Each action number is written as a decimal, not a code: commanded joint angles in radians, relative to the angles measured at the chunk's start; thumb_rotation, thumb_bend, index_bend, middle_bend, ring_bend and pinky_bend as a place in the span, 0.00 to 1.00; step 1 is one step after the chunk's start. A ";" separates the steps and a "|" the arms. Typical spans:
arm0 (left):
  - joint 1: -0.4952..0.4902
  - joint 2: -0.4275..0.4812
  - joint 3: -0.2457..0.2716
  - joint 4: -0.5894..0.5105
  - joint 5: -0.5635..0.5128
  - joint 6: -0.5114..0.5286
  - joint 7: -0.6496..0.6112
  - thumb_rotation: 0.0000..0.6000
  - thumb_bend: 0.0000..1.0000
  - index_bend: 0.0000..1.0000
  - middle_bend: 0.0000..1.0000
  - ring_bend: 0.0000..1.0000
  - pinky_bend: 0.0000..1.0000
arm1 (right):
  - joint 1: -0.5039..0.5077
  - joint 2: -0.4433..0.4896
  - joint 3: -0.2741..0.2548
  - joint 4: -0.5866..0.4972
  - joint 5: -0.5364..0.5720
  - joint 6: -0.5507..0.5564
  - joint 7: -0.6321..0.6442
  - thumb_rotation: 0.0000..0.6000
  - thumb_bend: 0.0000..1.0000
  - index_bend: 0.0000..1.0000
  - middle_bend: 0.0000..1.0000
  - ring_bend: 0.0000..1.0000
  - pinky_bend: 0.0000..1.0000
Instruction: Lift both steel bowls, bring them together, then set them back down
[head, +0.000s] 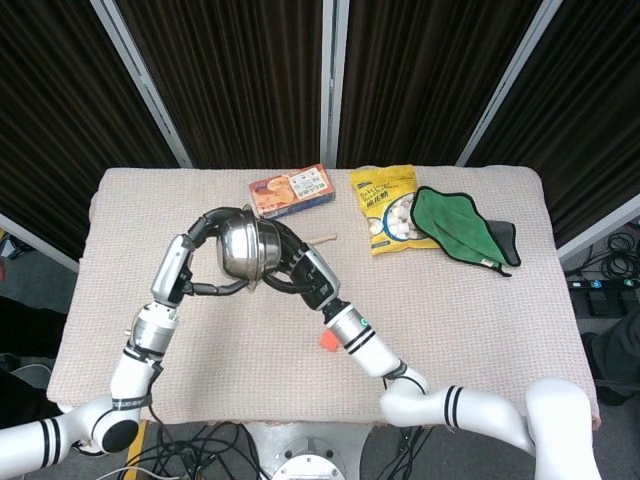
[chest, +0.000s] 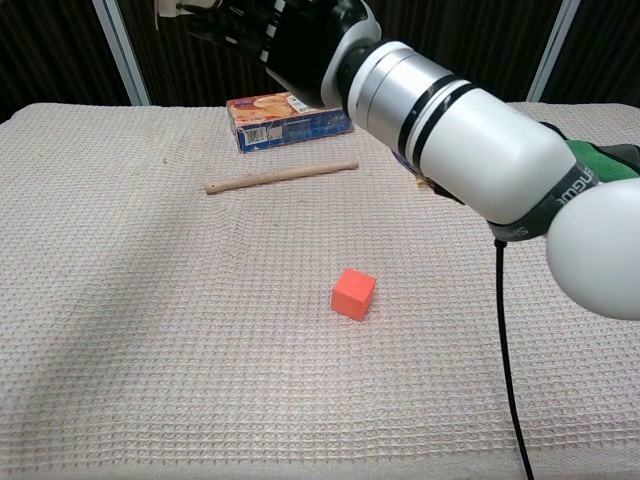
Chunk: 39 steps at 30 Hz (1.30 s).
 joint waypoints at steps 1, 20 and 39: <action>0.013 0.015 -0.007 0.010 -0.010 0.012 -0.015 1.00 0.16 0.47 0.46 0.48 0.68 | -0.022 0.024 -0.004 0.003 0.017 0.012 0.007 1.00 0.23 0.51 0.42 0.38 0.51; 0.045 0.038 0.002 0.015 -0.029 0.043 -0.009 1.00 0.16 0.47 0.46 0.48 0.68 | -0.063 0.070 -0.049 -0.029 0.016 0.061 -0.025 1.00 0.25 0.51 0.42 0.38 0.51; 0.086 0.126 0.295 0.502 0.069 -0.181 0.395 1.00 0.16 0.49 0.48 0.48 0.65 | -0.439 0.622 -0.447 -0.477 0.165 0.221 -1.518 1.00 0.30 0.46 0.40 0.32 0.45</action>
